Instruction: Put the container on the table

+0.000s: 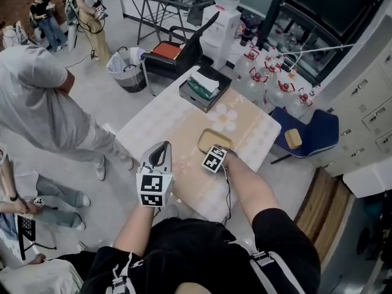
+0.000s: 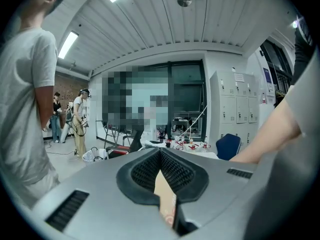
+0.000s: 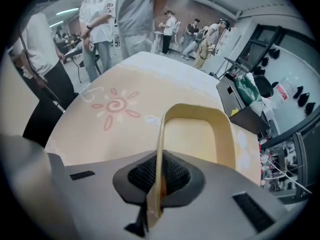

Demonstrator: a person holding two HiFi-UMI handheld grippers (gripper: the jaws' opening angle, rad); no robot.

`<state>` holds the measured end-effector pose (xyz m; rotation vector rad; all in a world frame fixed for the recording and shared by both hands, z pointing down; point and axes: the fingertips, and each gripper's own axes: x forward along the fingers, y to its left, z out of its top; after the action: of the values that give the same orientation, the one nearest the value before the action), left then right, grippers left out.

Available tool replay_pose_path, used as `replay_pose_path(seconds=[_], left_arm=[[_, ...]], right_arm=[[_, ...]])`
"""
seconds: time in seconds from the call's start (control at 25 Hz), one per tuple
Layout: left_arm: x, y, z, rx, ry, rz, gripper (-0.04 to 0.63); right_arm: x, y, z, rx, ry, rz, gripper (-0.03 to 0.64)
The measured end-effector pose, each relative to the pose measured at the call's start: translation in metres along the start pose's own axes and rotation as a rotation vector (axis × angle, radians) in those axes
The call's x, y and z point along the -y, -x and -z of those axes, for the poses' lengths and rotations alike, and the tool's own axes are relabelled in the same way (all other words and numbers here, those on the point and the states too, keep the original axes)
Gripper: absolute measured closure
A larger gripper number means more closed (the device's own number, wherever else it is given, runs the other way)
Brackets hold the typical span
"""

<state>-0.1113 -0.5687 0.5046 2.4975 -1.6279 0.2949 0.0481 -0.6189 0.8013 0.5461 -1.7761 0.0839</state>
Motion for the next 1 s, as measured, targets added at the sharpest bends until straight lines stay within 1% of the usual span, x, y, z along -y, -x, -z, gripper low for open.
replay_pose_path(seconds=[0.12, 0.28, 0.32, 0.36, 0.48, 0.56, 0.64, 0.72, 0.8, 0.88, 1.0], left_arm=[[-0.004, 0.001, 0.004, -0.012, 0.006, -0.007, 0.583], [-0.005, 0.002, 0.007, -0.019, 0.006, -0.005, 0.584], [-0.005, 0.002, 0.007, -0.019, 0.005, -0.003, 0.583], [-0.004, 0.002, 0.006, -0.018, 0.005, -0.001, 0.584], [-0.002, 0.001, 0.006, -0.012, 0.0, 0.012, 0.583], [-0.001, 0.001, 0.006, -0.009, -0.003, 0.022, 0.584], [0.002, 0.0, 0.003, -0.005, -0.005, 0.032, 0.583], [0.006, -0.001, -0.002, 0.003, -0.007, 0.042, 0.583], [0.011, -0.002, -0.007, 0.012, -0.01, 0.05, 0.584], [0.017, -0.002, -0.014, 0.023, -0.014, 0.062, 0.584], [0.028, -0.005, -0.025, 0.041, -0.021, 0.086, 0.584]], right_arm=[[-0.004, -0.006, 0.001, -0.013, 0.008, -0.012, 0.583], [-0.01, -0.01, -0.001, -0.016, 0.0, -0.038, 0.49], [-0.01, -0.01, -0.003, -0.006, -0.007, -0.039, 0.481], [-0.009, -0.009, -0.005, 0.011, -0.02, -0.037, 0.457], [-0.001, 0.002, -0.014, 0.095, -0.084, -0.017, 0.429], [0.007, 0.018, -0.025, 0.183, -0.15, -0.001, 0.421], [0.02, 0.046, -0.039, 0.312, -0.251, 0.03, 0.42], [0.037, 0.085, -0.053, 0.468, -0.364, 0.085, 0.42], [0.053, 0.133, -0.062, 0.628, -0.454, 0.169, 0.424], [0.066, 0.187, -0.067, 0.779, -0.526, 0.262, 0.477], [0.073, 0.267, -0.066, 0.975, -0.622, 0.379, 0.569]])
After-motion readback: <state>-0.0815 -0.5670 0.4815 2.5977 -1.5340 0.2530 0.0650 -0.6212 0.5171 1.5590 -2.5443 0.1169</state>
